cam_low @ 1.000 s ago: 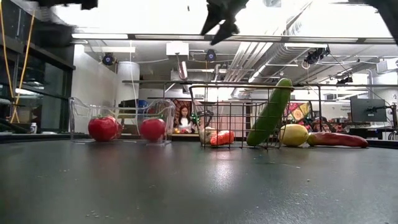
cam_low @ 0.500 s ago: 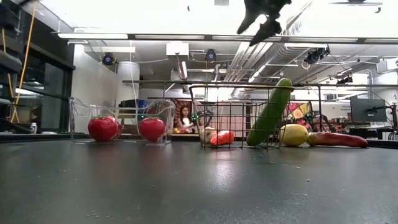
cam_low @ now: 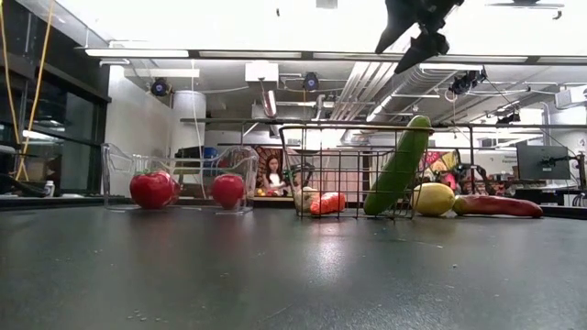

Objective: Sort produce into baskets
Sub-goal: Put the corn into the transparent bin

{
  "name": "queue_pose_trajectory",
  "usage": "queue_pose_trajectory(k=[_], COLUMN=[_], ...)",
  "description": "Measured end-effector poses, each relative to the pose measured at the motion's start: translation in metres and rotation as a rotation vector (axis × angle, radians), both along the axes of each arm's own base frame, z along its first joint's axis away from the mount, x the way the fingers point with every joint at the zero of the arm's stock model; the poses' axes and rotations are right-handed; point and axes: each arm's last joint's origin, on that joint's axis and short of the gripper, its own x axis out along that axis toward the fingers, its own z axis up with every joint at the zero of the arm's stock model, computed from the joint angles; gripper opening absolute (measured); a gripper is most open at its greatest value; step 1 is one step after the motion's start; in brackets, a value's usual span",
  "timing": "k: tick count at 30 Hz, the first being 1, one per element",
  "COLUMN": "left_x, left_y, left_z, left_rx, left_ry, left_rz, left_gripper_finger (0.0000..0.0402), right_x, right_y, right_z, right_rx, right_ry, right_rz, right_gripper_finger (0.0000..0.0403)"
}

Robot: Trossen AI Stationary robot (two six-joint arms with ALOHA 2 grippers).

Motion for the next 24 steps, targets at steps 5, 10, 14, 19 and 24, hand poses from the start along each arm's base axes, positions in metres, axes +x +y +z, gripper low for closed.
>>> queue_pose_trajectory(k=[5,10,14,19,24], left_x=[0.006,0.012,0.013,0.013,0.013], left_y=[-0.009,-0.015,-0.018,-0.019,-0.019], left_z=[-0.013,-0.04,-0.056,-0.06,-0.06], left_rx=[-0.003,0.062,0.081,0.096,0.113], left_ry=[0.006,0.076,0.147,0.161,0.137], left_rz=[0.002,-0.016,-0.008,0.02,-0.013], left_gripper_finger=[0.039,0.039,0.039,0.039,0.0389], right_x=[0.002,0.002,0.002,0.002,0.002], right_y=[0.004,0.004,0.004,0.004,0.004], right_z=[0.0,0.0,0.0,0.0,0.0], right_rx=[-0.002,-0.004,-0.005,-0.006,-0.006], right_ry=[0.001,0.002,0.002,0.003,0.003], right_rz=[0.021,0.023,0.023,0.025,0.025], right_gripper_finger=[0.0367,0.0367,0.0367,0.0367,0.0367])
